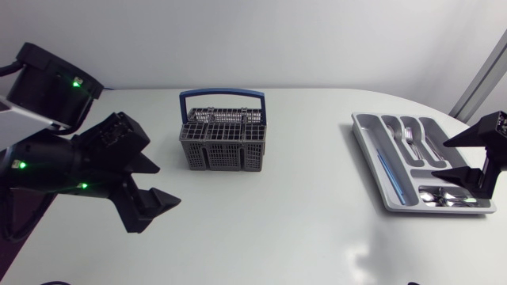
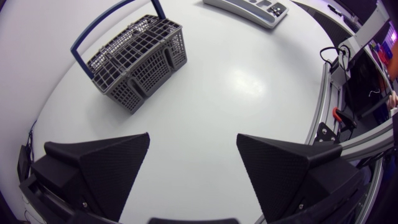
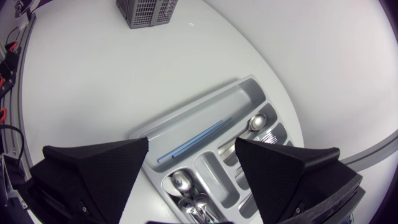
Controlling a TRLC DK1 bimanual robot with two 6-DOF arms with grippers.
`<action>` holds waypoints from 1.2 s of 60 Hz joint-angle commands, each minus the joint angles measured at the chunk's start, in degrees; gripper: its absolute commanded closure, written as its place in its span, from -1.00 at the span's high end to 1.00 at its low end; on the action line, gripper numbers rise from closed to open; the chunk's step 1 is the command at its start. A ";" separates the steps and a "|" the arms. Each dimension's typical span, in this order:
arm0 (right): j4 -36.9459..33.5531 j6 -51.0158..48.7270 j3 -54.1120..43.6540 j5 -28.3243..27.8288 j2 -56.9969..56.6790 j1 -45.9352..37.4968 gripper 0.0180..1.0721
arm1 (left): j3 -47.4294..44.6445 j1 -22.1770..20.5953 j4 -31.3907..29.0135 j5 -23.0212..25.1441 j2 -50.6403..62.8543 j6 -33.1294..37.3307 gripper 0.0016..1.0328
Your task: Unload the cutlery basket into the drawer organizer.
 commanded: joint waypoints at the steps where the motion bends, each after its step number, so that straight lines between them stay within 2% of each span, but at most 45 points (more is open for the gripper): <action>1: 2.60 5.54 -5.38 -0.53 -4.30 1.39 0.91 | -3.17 2.09 1.00 -0.32 -2.69 -0.27 0.90; 19: 12.53 24.43 -15.57 4.74 -13.97 7.89 0.91 | -10.46 8.24 5.49 -1.20 -9.90 -0.27 0.90; 29: 21.76 32.52 -21.81 9.93 -18.19 12.11 0.91 | -13.72 12.11 7.60 -1.11 -14.03 -0.53 0.91; 42: 26.16 44.47 -24.54 14.67 -21.61 13.07 0.91 | -18.11 17.12 10.94 -1.20 -18.95 -0.44 0.91; 49: 29.41 48.78 -27.44 19.07 -24.87 14.30 0.91 | -20.04 21.25 13.66 -1.11 -21.15 -0.44 0.91; 61: 34.15 53.79 -33.33 28.21 -33.74 19.75 0.91 | -23.91 24.50 18.50 -1.11 -24.84 -1.14 0.91; 72: 35.65 61.08 -35.26 29.17 -36.73 20.98 0.91 | -27.25 27.22 22.98 -1.11 -28.00 -2.02 0.91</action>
